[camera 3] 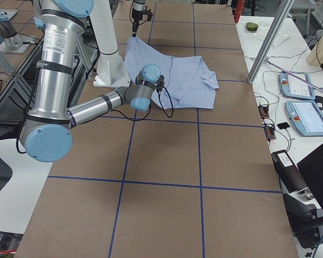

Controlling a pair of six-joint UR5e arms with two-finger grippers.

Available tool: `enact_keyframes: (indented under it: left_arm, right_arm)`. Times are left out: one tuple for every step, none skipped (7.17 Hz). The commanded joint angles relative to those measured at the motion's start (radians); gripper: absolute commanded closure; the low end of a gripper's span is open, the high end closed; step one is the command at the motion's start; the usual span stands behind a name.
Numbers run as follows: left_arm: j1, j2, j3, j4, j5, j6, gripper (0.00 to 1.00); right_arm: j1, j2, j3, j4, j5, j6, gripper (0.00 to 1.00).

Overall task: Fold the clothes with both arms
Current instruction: 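Carry the hem with both grippers over the shirt toward the collar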

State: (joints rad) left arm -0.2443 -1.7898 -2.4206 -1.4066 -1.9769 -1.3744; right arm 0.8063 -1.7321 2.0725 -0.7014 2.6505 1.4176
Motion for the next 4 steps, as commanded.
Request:
enact_keyframes:
  left_arm:
    - [-0.092,-0.026,0.047,-0.011,0.001,0.014,1.0]
    - [-0.149,-0.045,0.051,-0.006,-0.002,0.064,1.0]
    - [-0.214,-0.059,0.067,-0.006,-0.008,0.107,1.0]
    - [-0.271,-0.107,0.116,-0.006,-0.008,0.129,1.0]
  right_arm:
    - [0.046,0.087,-0.089,-0.001,-0.009,0.0,1.0]
    - [0.075,0.141,-0.138,-0.003,-0.007,0.0,1.0]
    - [0.1,0.193,-0.19,-0.004,-0.007,0.0,1.0]
    - [0.132,0.228,-0.227,-0.007,-0.006,0.0,1.0]
